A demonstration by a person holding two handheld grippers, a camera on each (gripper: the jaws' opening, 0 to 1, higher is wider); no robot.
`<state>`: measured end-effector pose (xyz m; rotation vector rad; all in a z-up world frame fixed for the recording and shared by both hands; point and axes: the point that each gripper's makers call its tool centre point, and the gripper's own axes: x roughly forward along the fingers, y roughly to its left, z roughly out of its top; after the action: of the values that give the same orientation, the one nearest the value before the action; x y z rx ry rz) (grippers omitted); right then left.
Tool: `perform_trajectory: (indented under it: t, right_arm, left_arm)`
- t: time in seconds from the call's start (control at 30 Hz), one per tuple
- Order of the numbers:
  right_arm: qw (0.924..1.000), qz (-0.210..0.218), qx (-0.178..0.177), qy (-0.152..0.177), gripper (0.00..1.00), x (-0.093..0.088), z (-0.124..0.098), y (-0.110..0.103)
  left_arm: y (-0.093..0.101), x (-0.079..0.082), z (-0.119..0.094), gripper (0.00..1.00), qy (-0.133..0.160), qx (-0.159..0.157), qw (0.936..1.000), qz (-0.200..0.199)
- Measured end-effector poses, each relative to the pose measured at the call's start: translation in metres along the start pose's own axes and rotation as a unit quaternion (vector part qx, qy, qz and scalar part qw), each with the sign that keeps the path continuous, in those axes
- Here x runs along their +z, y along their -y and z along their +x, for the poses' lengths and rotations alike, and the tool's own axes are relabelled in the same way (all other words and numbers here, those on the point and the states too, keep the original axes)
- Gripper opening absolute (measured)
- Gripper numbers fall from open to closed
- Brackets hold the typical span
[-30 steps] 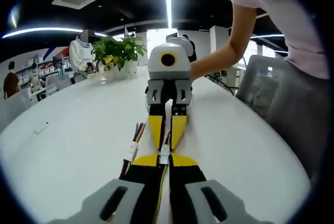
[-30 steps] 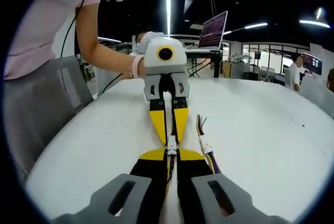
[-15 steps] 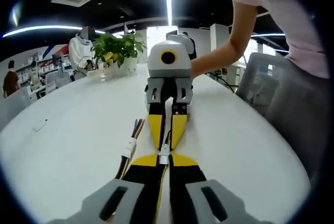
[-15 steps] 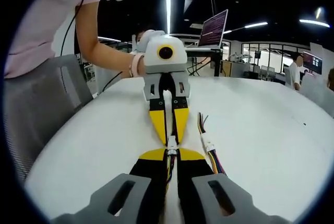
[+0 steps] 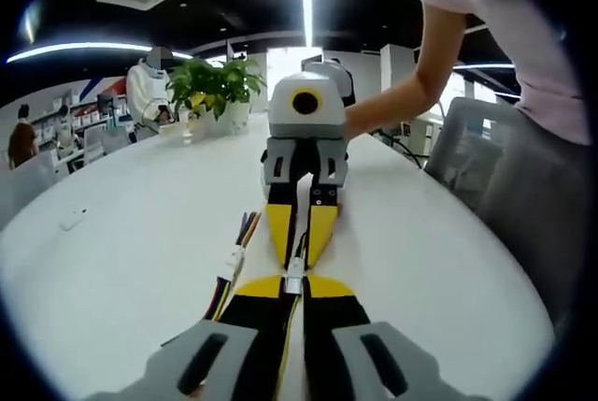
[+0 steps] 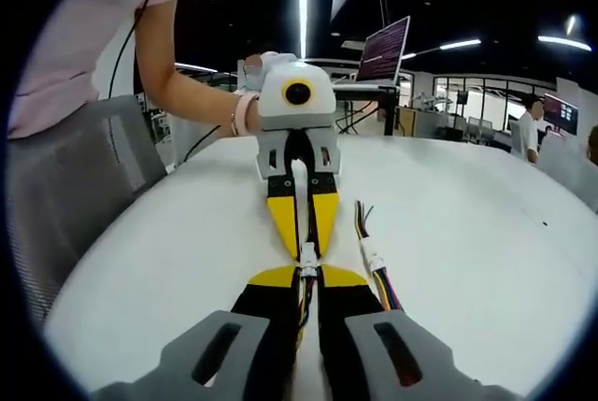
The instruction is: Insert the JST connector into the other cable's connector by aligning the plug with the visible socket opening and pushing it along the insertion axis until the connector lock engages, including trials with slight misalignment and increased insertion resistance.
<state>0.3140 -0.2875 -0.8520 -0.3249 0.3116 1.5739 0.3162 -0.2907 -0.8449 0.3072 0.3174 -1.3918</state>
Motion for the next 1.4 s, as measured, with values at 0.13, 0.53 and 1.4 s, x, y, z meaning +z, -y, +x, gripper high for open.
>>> perform_trajectory:
  t: [0.13, 0.53, 1.4]
  right_arm:
    - [1.0, 0.007, -0.003, -0.002, 0.06, -0.002, -0.001, 0.001]
    - [0.9996, 0.011, -0.017, -0.019, 0.07, 0.0, -0.013, 0.003]
    - [0.9955, 0.033, -0.089, -0.008, 0.18, 0.028, -0.046, -0.005]
  left_arm:
    - [0.0, 0.0, 0.0, 0.02, -0.002, 0.003, 1.0, -0.002]
    - [0.004, 0.0, -0.004, 0.08, -0.019, 0.005, 0.9998, 0.003]
    - [-0.007, 0.037, -0.03, 0.17, -0.017, 0.097, 0.9951, 0.001]
